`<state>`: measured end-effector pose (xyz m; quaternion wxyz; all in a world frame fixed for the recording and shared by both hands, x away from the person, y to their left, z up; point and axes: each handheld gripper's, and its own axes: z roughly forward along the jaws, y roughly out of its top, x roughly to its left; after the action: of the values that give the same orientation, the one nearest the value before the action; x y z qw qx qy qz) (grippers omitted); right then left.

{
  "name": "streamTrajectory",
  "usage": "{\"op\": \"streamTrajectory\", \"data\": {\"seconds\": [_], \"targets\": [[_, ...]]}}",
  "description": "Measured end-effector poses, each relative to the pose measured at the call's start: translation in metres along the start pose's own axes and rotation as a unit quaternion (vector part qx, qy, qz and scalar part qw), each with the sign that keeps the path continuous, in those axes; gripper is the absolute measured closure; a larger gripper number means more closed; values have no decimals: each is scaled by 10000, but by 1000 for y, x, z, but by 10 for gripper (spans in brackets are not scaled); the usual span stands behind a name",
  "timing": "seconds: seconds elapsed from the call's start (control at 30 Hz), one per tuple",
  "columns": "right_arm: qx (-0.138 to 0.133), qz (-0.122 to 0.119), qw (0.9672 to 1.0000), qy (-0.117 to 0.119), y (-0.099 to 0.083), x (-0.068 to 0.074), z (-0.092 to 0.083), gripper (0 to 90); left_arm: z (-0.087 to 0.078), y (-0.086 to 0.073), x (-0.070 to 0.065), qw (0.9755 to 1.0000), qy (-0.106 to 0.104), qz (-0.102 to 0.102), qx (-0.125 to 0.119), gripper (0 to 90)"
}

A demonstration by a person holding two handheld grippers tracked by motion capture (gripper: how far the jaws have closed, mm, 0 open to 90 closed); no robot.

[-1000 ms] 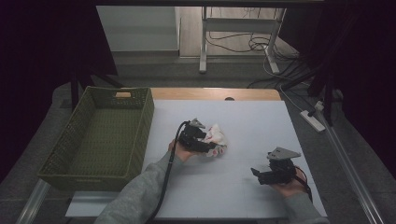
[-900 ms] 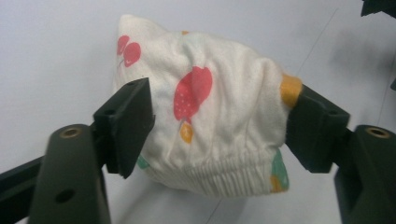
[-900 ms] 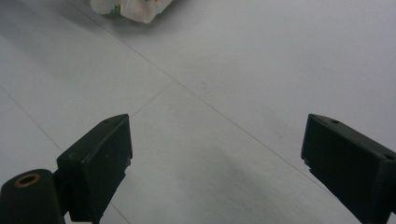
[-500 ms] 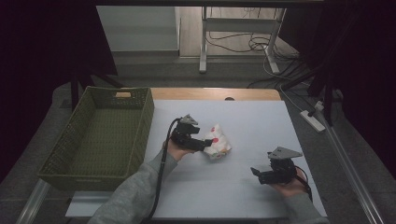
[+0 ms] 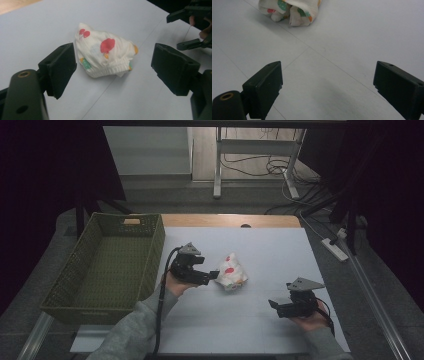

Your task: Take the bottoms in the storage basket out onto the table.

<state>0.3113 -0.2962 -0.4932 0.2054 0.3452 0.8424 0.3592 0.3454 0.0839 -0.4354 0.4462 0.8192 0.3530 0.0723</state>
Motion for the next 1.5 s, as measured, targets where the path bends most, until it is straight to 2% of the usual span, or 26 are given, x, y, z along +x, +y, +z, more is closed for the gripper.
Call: {"op": "streamTrajectory", "data": {"seconds": [0.2,0.33,0.53,0.67,0.77,0.97,1.2,1.4,1.5], "targets": [[16,-14,10000,-19,-2,-1,-1,90,-32,-5,3,9998,145,-5,-128,192],[18,8,10000,-27,-1,-1,0,90,-56,-16,8,9995,203,-98,-229,193],[40,-2,10000,-66,-2,0,0,90,-83,-35,12,9994,199,-159,-239,194],[33,-12,10000,-79,-2,0,-2,90,-97,-48,11,9989,407,-116,-182,192],[28,-2,10000,-89,-2,-1,-2,90,-107,-58,12,9982,541,-146,-233,192],[18,-6,10000,-92,-2,0,-3,90,-121,-75,13,9966,713,-229,-338,194],[42,-11,9999,-92,-2,0,-2,90,-134,-86,12,9964,688,-309,-380,190],[13,-2,9999,-100,-2,0,-3,90,-137,-90,13,9959,734,-351,-401,190],[-4,-1,10000,-94,-2,0,-4,90,-134,-91,14,9962,682,-369,-395,190]]}}
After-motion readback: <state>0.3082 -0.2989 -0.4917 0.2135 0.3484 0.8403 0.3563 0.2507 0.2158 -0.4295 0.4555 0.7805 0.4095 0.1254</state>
